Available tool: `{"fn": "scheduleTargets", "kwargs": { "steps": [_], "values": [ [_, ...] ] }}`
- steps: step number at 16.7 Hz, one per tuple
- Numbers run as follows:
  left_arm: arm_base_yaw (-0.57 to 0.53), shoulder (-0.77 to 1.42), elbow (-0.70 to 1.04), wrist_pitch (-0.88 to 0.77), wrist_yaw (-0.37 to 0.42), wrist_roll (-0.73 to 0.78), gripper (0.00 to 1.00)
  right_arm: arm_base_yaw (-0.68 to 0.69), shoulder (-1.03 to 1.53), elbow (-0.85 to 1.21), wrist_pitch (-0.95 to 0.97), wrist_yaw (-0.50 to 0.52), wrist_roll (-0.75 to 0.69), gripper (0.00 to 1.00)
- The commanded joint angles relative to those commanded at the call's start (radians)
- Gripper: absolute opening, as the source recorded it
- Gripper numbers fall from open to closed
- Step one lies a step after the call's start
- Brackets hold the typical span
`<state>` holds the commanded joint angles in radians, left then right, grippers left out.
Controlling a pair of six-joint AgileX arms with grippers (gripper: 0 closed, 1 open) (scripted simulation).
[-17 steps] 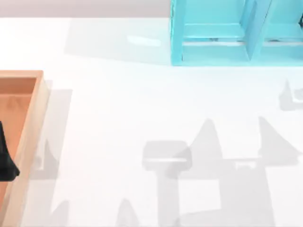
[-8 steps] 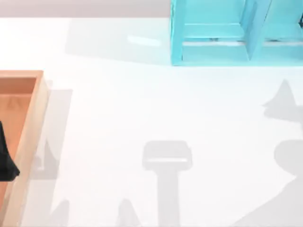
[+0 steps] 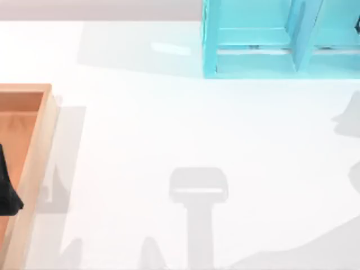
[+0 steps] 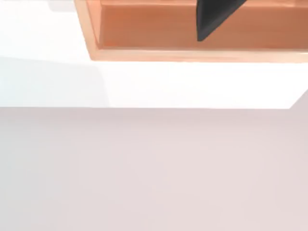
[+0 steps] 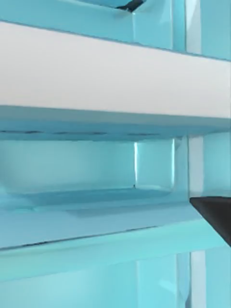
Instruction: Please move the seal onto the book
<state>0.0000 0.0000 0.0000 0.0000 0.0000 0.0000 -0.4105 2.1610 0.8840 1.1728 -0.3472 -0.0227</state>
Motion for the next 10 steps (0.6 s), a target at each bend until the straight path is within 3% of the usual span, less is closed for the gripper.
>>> {"fn": "scheduleTargets", "kwargs": {
  "steps": [5, 10],
  "values": [
    [0.0, 0.0, 0.0, 0.0, 0.0, 0.0, 1.0, 0.009, 0.021, 0.035, -0.017, 0.009, 0.0, 1.0],
    [0.0, 0.0, 0.0, 0.0, 0.0, 0.0, 1.0, 0.04, 0.147, 0.266, -0.117, 0.042, 0.003, 1.0]
  ]
}}
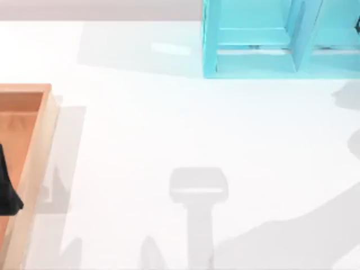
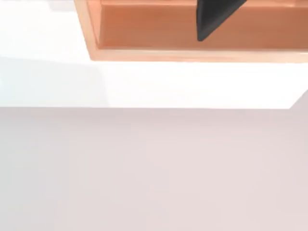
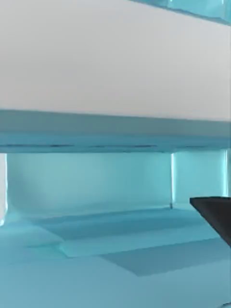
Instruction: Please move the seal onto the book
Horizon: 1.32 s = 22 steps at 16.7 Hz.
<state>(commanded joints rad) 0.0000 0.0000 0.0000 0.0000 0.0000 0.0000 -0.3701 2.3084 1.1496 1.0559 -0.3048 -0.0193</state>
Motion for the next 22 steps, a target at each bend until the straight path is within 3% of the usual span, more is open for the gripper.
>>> {"fn": "scheduleTargets", "kwargs": {
  "steps": [5, 10, 22],
  "values": [
    [0.0, 0.0, 0.0, 0.0, 0.0, 0.0, 1.0, 0.031, 0.098, 0.194, -0.095, 0.032, 0.002, 1.0],
    [0.0, 0.0, 0.0, 0.0, 0.0, 0.0, 1.0, 0.034, 0.104, 0.205, -0.101, 0.034, 0.002, 1.0],
    [0.0, 0.0, 0.0, 0.0, 0.0, 0.0, 1.0, 0.034, 0.104, 0.205, -0.101, 0.034, 0.002, 0.1]
  ]
}}
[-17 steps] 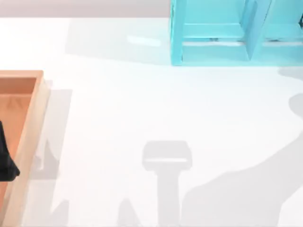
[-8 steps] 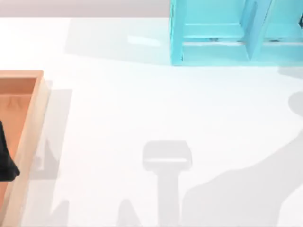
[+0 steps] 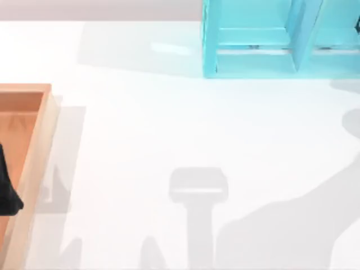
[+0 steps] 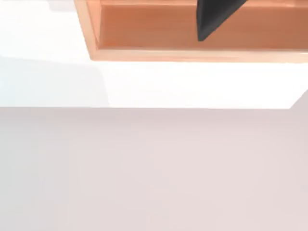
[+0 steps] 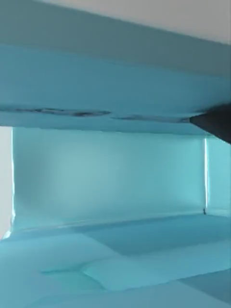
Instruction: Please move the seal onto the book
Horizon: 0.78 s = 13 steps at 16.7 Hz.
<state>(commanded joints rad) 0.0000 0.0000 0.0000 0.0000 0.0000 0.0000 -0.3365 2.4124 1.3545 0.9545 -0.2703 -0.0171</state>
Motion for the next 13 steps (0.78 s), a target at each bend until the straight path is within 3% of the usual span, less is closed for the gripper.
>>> {"fn": "scheduleTargets", "kwargs": {
  "steps": [2, 13],
  "values": [
    [0.0, 0.0, 0.0, 0.0, 0.0, 0.0, 1.0, 0.0, 0.0, 0.0, 0.0, 0.0, 0.0, 0.0],
    [0.0, 0.0, 0.0, 0.0, 0.0, 0.0, 1.0, -0.014, -0.038, -0.018, -0.02, -0.009, 0.002, 0.0]
  ]
}}
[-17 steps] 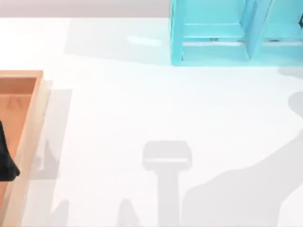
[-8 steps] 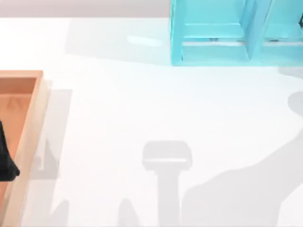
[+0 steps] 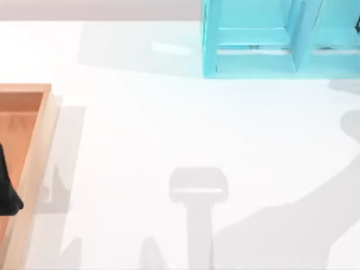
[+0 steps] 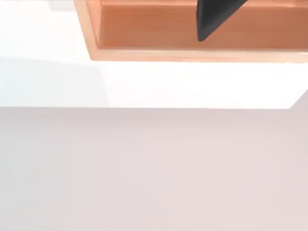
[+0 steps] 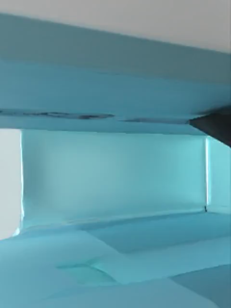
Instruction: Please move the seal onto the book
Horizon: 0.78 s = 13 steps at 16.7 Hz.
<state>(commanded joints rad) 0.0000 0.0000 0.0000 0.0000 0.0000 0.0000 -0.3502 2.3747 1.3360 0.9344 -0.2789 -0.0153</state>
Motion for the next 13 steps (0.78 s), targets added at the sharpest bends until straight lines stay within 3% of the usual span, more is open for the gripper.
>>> {"fn": "scheduleTargets", "kwargs": {
  "steps": [13],
  "values": [
    [0.0, 0.0, 0.0, 0.0, 0.0, 0.0, 1.0, -0.176, -0.88, -0.412, -0.457, -0.193, -0.016, 0.0]
  ]
}}
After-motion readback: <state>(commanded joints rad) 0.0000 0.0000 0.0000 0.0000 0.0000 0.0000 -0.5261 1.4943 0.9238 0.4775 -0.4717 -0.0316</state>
